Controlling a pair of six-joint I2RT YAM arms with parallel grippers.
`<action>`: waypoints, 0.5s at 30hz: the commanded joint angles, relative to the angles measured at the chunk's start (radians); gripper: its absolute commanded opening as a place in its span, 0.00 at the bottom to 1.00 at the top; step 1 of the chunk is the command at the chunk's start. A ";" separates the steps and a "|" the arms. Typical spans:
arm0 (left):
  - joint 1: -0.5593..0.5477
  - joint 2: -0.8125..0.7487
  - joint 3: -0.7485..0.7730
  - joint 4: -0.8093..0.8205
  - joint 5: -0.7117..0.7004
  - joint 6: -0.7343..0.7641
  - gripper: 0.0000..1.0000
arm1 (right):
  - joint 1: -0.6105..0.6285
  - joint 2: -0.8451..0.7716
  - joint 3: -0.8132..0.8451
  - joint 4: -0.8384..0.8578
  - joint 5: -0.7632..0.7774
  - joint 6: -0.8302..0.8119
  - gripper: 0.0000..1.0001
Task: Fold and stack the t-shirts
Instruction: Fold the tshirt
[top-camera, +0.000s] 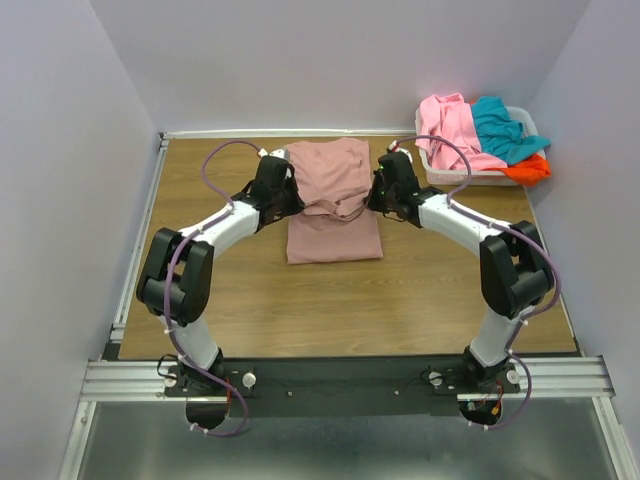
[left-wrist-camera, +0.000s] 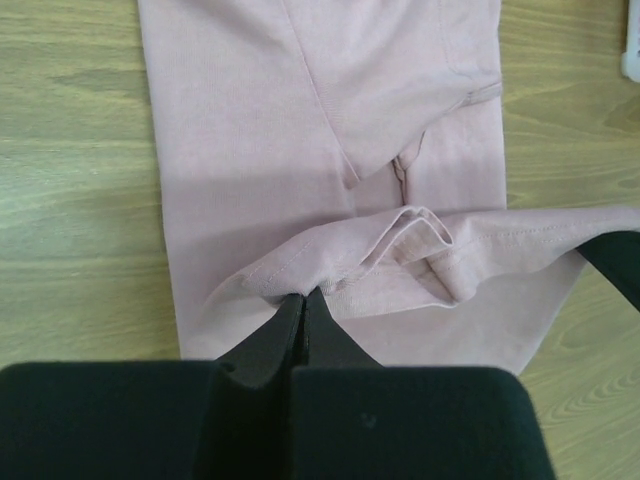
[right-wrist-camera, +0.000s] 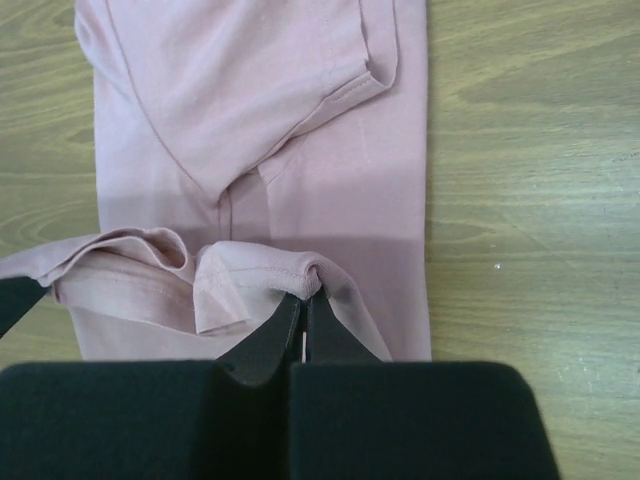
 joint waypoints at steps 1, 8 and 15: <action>0.010 0.048 0.043 -0.008 -0.002 0.007 0.00 | -0.019 0.048 0.049 0.005 0.029 -0.016 0.04; 0.020 0.097 0.095 -0.055 -0.056 -0.032 0.01 | -0.056 0.129 0.131 0.004 -0.029 -0.036 0.26; 0.026 0.019 0.094 -0.109 -0.114 -0.057 0.98 | -0.059 0.048 0.101 0.004 -0.094 -0.070 0.71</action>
